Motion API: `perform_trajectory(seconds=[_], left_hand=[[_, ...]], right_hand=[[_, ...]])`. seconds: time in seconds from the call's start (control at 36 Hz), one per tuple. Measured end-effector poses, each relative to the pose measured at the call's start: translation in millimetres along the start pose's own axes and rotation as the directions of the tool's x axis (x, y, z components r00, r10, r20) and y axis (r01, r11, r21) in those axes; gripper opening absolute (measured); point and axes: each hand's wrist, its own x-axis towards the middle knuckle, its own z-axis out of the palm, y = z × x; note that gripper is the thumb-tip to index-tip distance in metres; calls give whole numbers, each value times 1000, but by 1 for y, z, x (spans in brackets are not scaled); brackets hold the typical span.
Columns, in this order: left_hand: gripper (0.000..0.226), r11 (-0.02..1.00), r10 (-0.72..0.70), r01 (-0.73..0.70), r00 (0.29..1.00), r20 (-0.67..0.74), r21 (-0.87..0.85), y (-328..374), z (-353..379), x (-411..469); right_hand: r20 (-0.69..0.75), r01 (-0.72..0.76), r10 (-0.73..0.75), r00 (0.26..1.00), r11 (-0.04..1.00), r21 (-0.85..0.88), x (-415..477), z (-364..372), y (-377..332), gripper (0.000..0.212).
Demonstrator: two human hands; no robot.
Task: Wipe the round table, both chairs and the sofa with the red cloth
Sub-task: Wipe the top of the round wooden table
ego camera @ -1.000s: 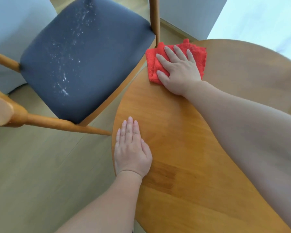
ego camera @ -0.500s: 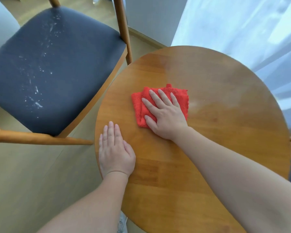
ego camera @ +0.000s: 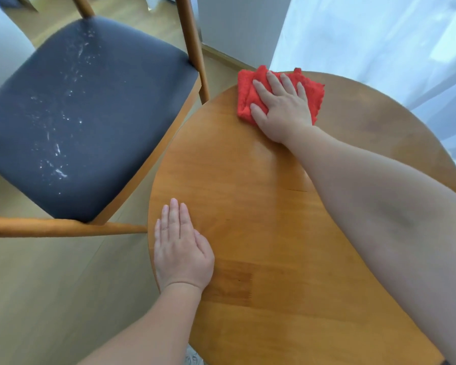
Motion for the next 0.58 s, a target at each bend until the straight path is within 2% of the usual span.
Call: perform_trajectory(seconds=[0.19, 0.36, 0.58], left_hand=[[62, 1000, 3, -3, 1000, 3, 17, 1, 1, 1], [63, 999, 13, -14, 1000, 14, 46, 3, 0, 4], [63, 999, 11, -12, 1000, 17, 53, 2, -1, 4]], right_hand=[[-9, -119, 119, 993, 993, 9, -8, -8, 56, 62], [-7, -145, 145, 989, 989, 28, -24, -3, 49, 62], [24, -113, 112, 993, 993, 30, -94, 13, 25, 61]])
